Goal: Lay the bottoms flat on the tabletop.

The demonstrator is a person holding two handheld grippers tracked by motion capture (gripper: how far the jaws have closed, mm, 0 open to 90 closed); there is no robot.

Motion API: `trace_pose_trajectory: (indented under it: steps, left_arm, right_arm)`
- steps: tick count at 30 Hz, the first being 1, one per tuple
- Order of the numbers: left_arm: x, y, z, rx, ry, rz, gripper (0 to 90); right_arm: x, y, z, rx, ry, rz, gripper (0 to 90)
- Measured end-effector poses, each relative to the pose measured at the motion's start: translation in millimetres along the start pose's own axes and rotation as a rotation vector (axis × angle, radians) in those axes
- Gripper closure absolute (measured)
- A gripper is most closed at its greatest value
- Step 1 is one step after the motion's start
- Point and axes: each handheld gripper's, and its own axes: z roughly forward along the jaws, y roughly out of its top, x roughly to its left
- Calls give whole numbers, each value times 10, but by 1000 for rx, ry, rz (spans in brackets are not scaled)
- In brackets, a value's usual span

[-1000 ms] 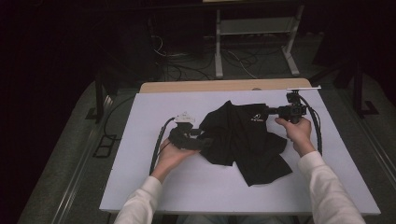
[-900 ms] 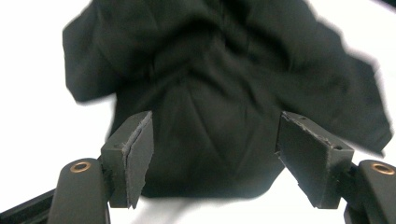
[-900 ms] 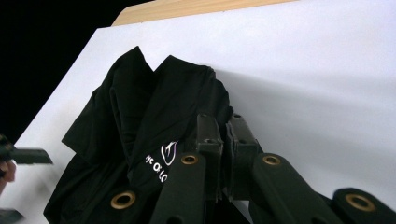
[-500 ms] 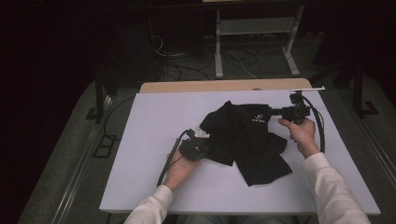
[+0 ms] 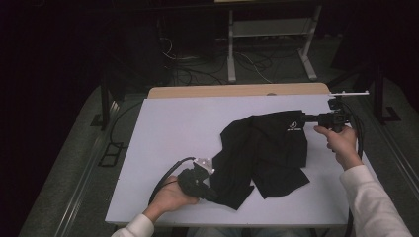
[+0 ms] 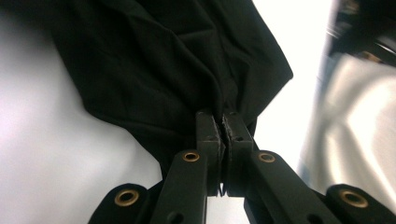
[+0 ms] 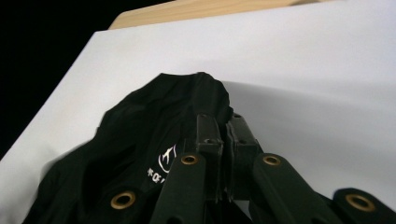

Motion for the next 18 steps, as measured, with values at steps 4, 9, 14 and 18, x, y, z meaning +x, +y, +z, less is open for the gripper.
trace_pose_trajectory:
  steps: [4,9,14,18]
  left_arm:
    - [24,-26,-50,-43,-11,-25,857]
    - [126,36,-212,-174,18,-93,612]
    - [293,175,-349,-290,81,-180,464]
    - [481,382,-332,-382,145,-255,415]
  right_arm:
    - [-82,-80,-9,7,-3,19,847]
    - [-170,-228,-13,4,17,40,847]
    - [-227,-323,-38,-9,35,53,847]
    - [-233,-379,-46,-21,53,56,847]
